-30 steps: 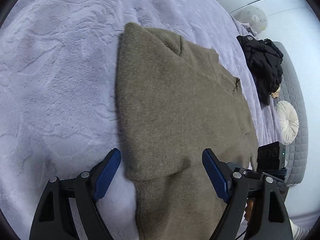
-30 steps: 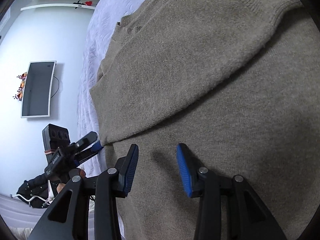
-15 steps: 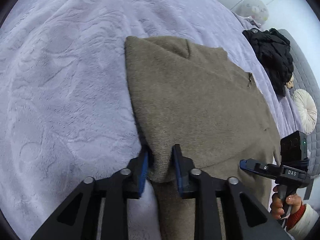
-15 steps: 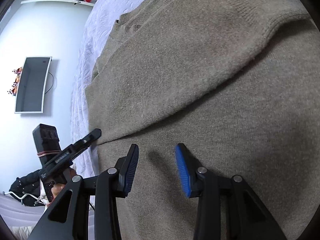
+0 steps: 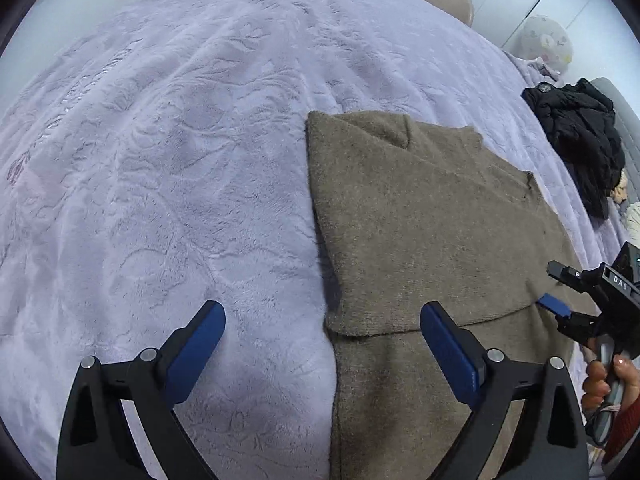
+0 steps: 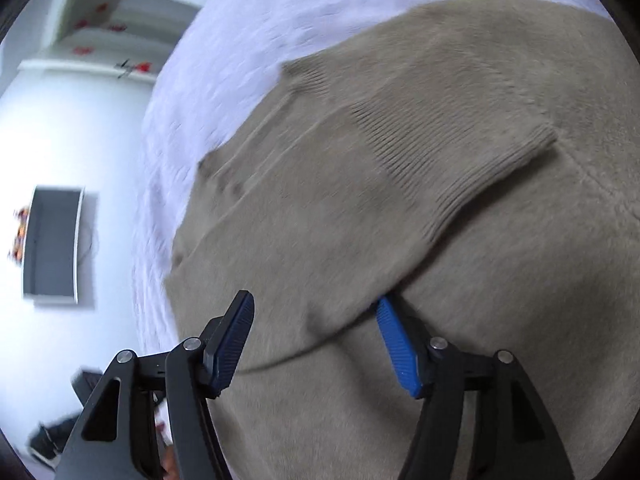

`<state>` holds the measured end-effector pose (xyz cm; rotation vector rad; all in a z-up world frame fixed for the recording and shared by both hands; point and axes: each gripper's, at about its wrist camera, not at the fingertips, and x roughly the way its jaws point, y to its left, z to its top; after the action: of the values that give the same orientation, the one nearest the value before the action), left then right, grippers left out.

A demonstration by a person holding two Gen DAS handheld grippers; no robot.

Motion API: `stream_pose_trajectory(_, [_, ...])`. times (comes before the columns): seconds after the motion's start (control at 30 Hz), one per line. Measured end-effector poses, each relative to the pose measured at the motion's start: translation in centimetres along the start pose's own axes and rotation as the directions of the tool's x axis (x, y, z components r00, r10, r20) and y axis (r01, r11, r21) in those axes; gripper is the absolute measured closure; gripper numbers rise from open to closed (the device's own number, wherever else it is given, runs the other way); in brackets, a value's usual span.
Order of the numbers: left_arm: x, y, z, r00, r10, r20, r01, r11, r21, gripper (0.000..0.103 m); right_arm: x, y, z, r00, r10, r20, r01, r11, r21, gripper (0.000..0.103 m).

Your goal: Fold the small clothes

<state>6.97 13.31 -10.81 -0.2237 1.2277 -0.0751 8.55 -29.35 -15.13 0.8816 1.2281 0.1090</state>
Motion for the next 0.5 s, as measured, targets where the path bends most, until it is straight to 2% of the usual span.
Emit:
stream_pose_trajectory(0.03, [0.3,0.2,-0.3,1.000,0.028,-0.003,-0.028,1.000,-0.007,0.005,0.0,-0.3,0.5,1.000,-0.010,0.002,0.010,1.000,0.005,0.089])
stream_pose_trajectory(0.07, [0.6,0.5,-0.6,0.999,0.048,-0.011,-0.048,0.999,-0.016,0.005,-0.1,-0.2,0.9,0.998,-0.059,0.009,0.060,0.998,-0.030,0.096])
stream_pose_trajectory(0.13, [1.7,1.3,-1.3,0.997,0.067,-0.043,-0.069,0.996,-0.050,0.005,-0.2,-0.1,1.2,0.989,-0.145,0.030,0.147,0.985,-0.092,0.096])
stream_pose_trajectory(0.17, [2.1,1.7,-1.6,0.996,0.068,-0.054,-0.072,0.995,-0.068,0.005,-0.2,-0.5,1.1,0.985,-0.167,0.032,0.169,0.982,-0.085,0.096])
stream_pose_trajectory(0.27, [3.0,2.5,-2.2,0.994,0.069,-0.089,-0.077,0.993,-0.085,0.005,-1.4,-1.4,1.0,0.987,-0.157,0.044,0.159,0.986,-0.046,0.095])
stream_pose_trajectory(0.4, [2.1,2.5,-2.1,0.994,0.044,-0.098,-0.052,0.996,-0.071,0.005,-2.6,-0.1,-0.4,0.978,-0.209,0.007,0.208,0.968,-0.138,0.092])
stream_pose_trajectory(0.47, [0.8,2.6,-2.3,0.996,0.010,-0.088,-0.016,0.997,-0.070,0.005,-3.0,1.3,-1.6,0.973,-0.232,-0.004,0.227,0.953,-0.201,0.080])
stream_pose_trajectory(0.5, [0.2,2.6,-2.5,0.996,0.002,-0.085,-0.008,0.998,-0.069,0.005,-3.4,1.7,-2.2,0.971,-0.240,-0.011,0.231,0.947,-0.221,0.057])
